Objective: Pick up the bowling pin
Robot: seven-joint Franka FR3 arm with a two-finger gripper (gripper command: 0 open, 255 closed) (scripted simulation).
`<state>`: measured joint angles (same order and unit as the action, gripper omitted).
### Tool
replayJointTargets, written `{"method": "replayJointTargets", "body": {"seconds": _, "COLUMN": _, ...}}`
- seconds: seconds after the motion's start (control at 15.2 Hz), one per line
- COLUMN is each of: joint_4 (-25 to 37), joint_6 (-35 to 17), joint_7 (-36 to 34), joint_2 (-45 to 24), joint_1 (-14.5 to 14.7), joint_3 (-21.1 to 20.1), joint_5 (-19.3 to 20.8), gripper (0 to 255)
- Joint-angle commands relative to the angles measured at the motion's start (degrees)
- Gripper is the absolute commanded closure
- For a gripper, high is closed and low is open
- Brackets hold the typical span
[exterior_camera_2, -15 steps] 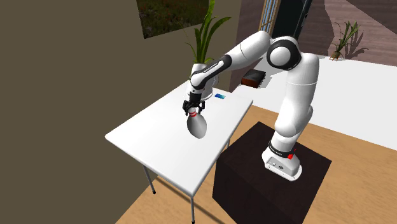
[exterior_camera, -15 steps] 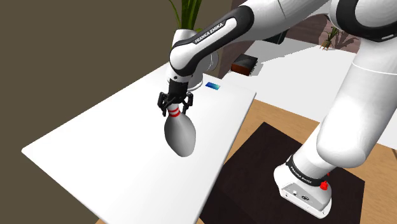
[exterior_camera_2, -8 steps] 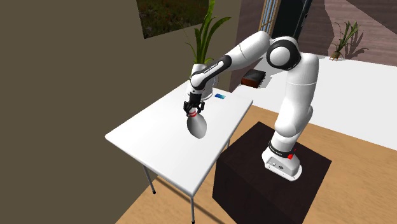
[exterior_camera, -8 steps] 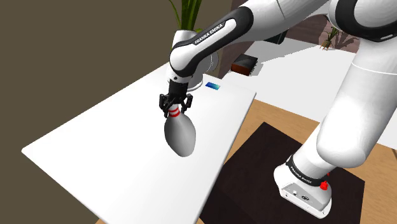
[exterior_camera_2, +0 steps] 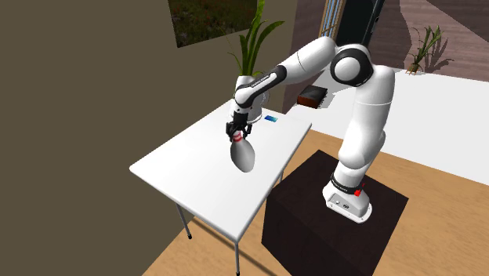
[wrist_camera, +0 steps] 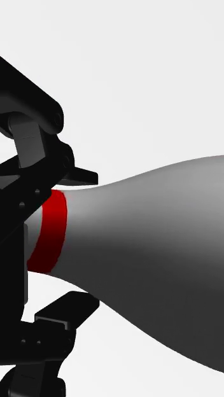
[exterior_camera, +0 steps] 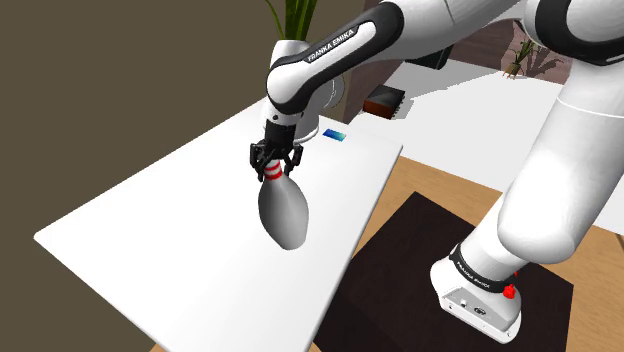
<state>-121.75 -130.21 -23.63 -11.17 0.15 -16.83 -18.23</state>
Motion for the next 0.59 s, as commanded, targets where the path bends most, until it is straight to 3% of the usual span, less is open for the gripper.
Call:
{"method": "replayJointTargets", "body": {"seconds": 0.0, "joint_4": 0.39, "joint_6": 1.25, "joint_7": -0.16, "joint_2": 0.96, "joint_1": -0.15, "joint_3": 0.04, "joint_5": -0.01, "gripper": 255}}
{"method": "replayJointTargets", "body": {"seconds": 0.53, "joint_4": 2.7, "joint_6": 6.83, "joint_7": -1.37, "joint_2": 4.39, "joint_1": -0.48, "joint_3": 0.11, "joint_5": 0.09, "gripper": 255}}
